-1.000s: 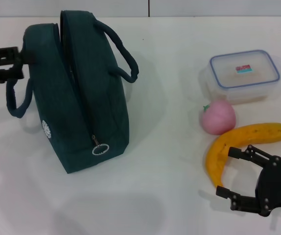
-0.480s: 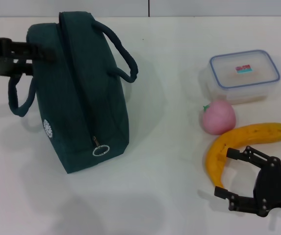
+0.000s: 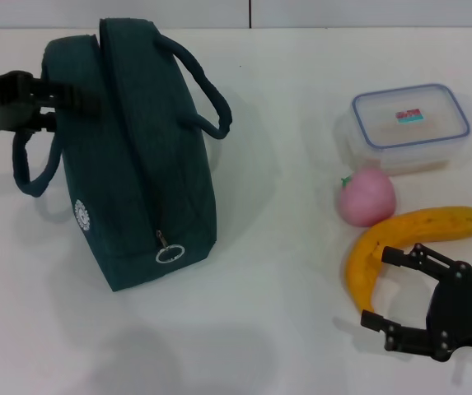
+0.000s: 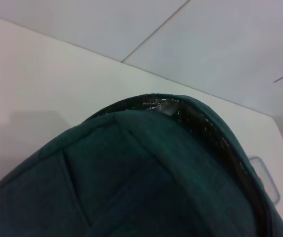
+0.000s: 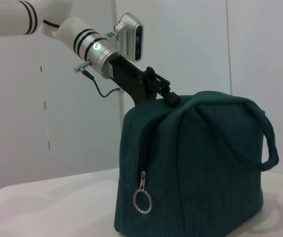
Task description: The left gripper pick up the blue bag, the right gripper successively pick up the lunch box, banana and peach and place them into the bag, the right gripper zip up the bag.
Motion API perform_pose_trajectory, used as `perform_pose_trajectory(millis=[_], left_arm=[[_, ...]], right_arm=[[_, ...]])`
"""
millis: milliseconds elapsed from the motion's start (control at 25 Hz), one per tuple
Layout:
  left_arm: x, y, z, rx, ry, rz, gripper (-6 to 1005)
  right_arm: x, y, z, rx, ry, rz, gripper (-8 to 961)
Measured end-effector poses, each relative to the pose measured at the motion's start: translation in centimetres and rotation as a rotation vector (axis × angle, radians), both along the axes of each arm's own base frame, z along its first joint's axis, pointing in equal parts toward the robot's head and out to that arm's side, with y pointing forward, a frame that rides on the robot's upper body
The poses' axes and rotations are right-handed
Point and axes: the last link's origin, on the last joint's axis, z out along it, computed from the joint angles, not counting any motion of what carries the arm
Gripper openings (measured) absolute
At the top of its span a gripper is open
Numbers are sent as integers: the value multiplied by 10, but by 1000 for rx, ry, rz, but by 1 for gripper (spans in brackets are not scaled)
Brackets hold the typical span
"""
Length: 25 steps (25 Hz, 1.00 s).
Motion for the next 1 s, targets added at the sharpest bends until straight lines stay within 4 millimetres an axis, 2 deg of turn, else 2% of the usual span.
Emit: perform_pose_trajectory(millis=[240, 480, 680, 920, 1000], left_arm=[[-5, 2, -1, 2, -41, 2, 774], [-2, 2, -2, 2, -66, -23, 584], [-2, 3, -1, -5, -70, -10, 343], [-1, 4, 1, -1, -73, -14, 116], [-1, 4, 1, -2, -74, -14, 84]], right_arm=[[0, 3, -1, 5, -9, -5, 854], [0, 4, -1, 5, -9, -4, 852], [0, 4, -1, 4, -8, -6, 850], [-2, 5, 0, 13, 13, -18, 848], [-2, 7, 3, 29, 40, -43, 847]])
